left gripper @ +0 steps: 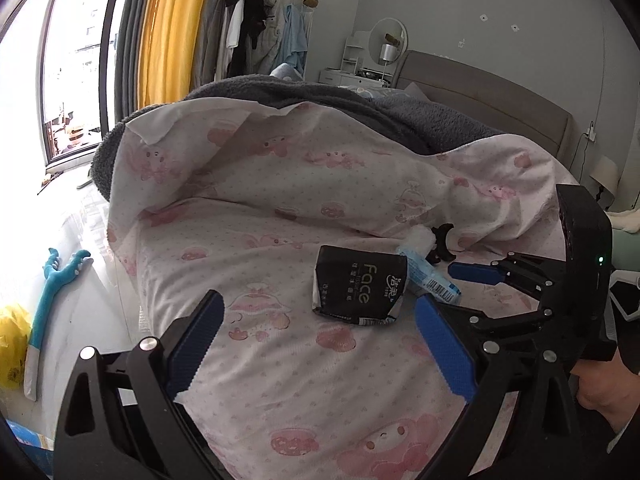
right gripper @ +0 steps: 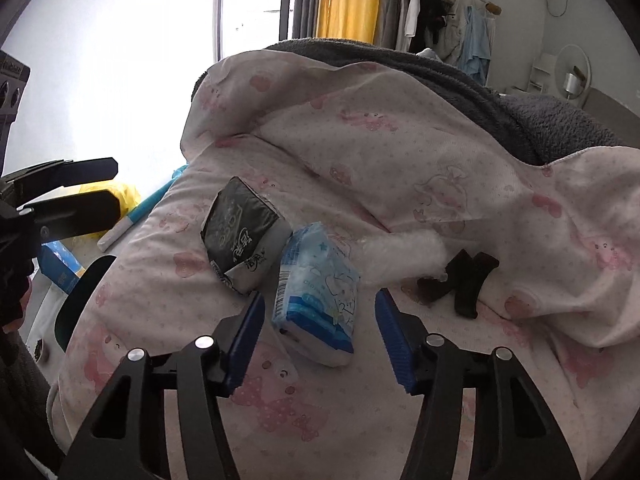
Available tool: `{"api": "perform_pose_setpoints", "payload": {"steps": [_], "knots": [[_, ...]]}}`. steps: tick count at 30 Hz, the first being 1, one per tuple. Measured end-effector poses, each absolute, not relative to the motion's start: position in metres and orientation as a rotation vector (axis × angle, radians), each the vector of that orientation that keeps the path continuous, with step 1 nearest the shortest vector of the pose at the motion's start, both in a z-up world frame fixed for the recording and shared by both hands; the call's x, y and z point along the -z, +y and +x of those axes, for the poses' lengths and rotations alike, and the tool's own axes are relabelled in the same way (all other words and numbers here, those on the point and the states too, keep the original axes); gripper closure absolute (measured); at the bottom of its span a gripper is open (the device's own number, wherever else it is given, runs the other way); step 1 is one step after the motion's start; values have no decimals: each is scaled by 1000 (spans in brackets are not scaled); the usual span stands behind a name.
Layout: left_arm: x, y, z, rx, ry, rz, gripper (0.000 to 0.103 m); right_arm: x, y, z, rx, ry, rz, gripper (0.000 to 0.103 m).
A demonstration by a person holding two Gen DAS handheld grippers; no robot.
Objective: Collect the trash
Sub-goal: 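Grasp the black Face tissue pack with the left tool while the right grasps the blue tissue packet, then carry the black pack to the bin and open the left tool while the right carries its packet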
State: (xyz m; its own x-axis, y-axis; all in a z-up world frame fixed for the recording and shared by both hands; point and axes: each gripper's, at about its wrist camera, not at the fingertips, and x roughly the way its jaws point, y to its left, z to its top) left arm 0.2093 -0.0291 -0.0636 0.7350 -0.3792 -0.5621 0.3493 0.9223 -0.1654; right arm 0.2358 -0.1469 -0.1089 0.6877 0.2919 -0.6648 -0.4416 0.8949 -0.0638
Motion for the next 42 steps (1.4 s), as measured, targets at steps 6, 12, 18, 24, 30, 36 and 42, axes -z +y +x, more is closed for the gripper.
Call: {"api": "perform_pose_setpoints", "payload": {"steps": [6, 12, 18, 24, 30, 36, 42], "knots": [[73, -48, 223, 434, 645, -24, 5, 117, -147, 243, -406, 735, -237, 80], [84, -64, 237, 439, 675, -7, 5, 109, -181, 250, -419, 741, -32, 85], [92, -79, 248, 446, 702, 8, 5, 106, -201, 252, -444, 741, 76, 87], [97, -93, 256, 437, 724, 52, 5, 104, -208, 248, -458, 752, 82, 90], [102, -97, 262, 421, 750, 61, 16, 104, -218, 240, -463, 761, 115, 91], [99, -95, 256, 421, 739, 78, 29, 105, -211, 239, -467, 778, 108, 91], [88, -82, 241, 395, 713, 63, 30, 98, -205, 230, -470, 770, 96, 92]]}}
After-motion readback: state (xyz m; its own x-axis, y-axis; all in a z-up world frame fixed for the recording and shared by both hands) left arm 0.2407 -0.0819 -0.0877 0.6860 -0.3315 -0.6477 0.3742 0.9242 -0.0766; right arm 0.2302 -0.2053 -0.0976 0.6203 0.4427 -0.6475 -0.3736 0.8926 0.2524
